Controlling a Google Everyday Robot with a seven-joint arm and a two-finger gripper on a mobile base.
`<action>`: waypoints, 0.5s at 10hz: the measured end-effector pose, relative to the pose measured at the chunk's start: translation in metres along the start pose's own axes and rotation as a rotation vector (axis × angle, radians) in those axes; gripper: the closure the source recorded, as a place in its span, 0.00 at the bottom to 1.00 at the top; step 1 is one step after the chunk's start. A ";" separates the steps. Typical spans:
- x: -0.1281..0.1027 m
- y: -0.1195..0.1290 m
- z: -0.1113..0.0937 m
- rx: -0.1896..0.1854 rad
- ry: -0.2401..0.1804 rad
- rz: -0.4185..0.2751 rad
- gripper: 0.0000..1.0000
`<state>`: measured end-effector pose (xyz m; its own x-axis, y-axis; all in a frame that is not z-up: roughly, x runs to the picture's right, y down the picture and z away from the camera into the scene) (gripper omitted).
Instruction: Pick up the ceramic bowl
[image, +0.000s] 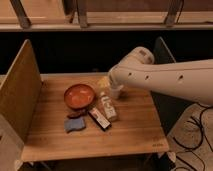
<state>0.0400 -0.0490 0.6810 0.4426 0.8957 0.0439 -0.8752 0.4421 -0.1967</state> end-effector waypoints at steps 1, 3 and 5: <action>0.000 0.000 0.000 0.000 0.000 0.000 0.20; 0.000 0.000 0.000 0.002 -0.001 -0.002 0.20; -0.001 -0.003 0.003 0.006 -0.004 0.010 0.20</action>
<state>0.0412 -0.0513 0.6842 0.4332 0.9001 0.0462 -0.8807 0.4336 -0.1908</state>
